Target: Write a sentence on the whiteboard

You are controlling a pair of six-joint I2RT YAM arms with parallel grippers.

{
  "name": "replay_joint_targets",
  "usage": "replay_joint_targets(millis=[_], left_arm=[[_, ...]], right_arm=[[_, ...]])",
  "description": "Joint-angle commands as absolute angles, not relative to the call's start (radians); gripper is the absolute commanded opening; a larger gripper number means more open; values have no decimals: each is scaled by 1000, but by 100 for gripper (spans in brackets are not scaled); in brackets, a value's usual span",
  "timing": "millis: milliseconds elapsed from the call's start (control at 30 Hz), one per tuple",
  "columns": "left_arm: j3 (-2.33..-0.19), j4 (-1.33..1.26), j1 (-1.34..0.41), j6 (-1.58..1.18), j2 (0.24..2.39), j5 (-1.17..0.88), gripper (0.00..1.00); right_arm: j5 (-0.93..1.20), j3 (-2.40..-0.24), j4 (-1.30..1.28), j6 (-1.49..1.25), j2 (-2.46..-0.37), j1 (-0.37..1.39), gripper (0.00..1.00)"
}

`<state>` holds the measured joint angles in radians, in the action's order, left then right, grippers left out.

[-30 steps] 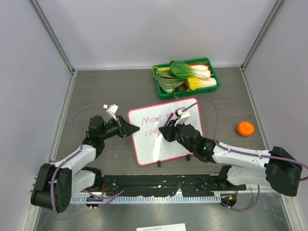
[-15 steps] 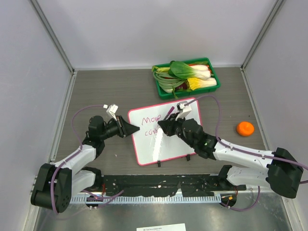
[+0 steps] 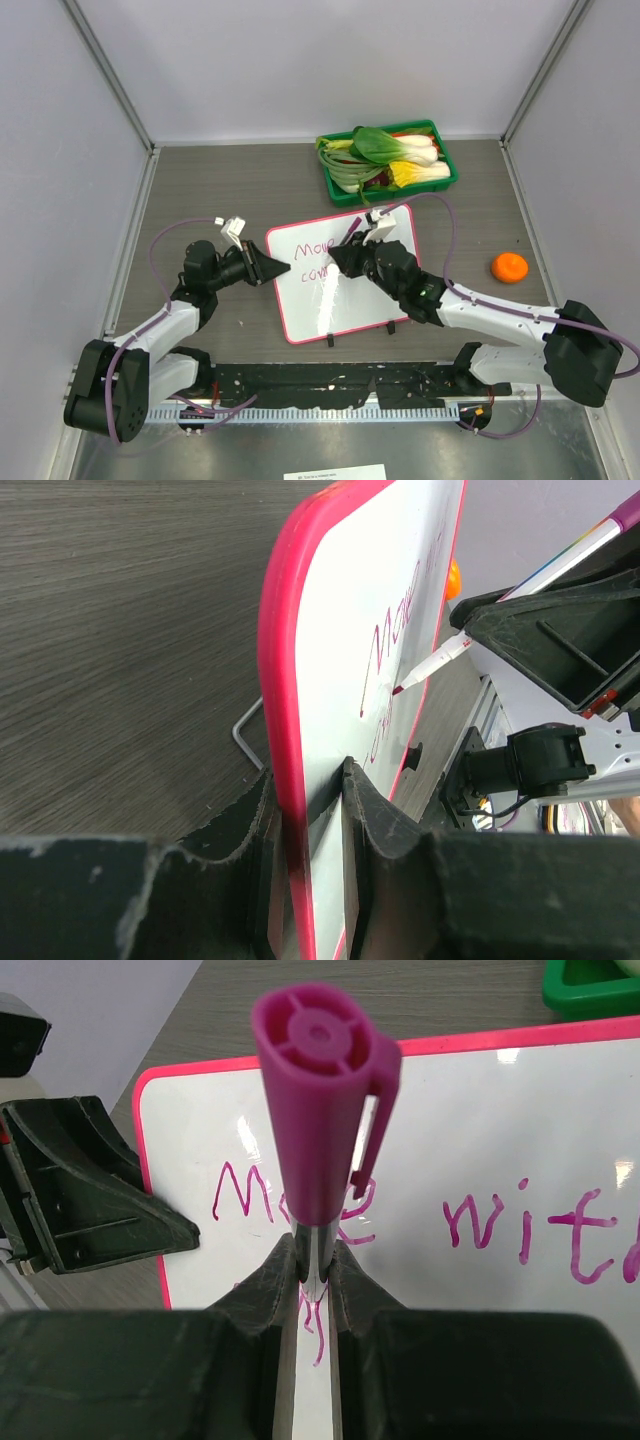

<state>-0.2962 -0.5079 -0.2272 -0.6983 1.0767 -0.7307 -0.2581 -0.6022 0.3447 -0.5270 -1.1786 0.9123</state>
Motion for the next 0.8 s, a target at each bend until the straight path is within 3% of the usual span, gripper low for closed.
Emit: replay_joint_targets(millis=[0, 767], left_arm=[[-281, -463, -224, -581, 1081, -638, 0], [-279, -462, -224, -581, 1077, -635, 0]], right_arm=[[-247, -618, 408, -538, -1180, 910, 1], [-364, -583, 284, -508, -1147, 908, 1]])
